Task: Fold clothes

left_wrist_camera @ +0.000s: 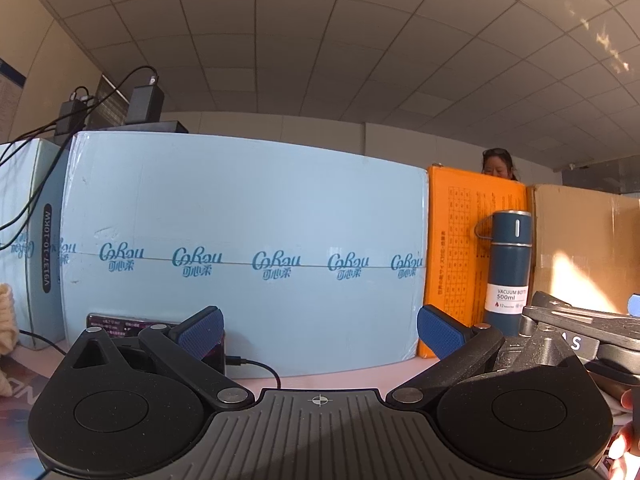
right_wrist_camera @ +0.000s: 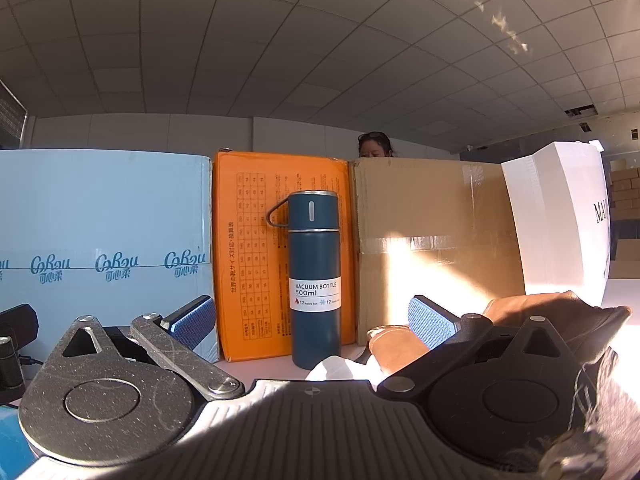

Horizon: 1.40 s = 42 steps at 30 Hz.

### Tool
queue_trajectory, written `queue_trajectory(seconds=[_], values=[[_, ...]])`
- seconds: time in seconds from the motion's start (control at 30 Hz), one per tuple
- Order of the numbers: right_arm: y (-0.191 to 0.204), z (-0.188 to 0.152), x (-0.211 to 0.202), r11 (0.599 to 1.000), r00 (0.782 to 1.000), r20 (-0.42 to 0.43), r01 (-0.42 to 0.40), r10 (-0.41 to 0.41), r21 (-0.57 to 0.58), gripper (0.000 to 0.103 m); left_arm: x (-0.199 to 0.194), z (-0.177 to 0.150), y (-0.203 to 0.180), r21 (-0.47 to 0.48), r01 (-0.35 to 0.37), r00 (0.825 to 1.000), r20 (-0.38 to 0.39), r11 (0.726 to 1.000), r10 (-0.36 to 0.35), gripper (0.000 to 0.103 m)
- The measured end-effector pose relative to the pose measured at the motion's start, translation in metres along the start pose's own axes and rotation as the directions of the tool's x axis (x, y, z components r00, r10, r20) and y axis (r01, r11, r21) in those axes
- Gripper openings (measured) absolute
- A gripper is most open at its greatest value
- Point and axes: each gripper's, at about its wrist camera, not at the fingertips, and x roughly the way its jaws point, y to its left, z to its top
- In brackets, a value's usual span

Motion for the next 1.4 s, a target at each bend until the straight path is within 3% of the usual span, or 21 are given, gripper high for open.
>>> queue_trajectory(seconds=[1.4], values=[[0.0009,0.0005,0.0005,1.0,1.0,-0.005,-0.004,0.004,-0.007,0.103,-0.0002,0.0008,-0.0018,-0.005,0.003,1.0,0.02,1.0,-0.003,0.103]])
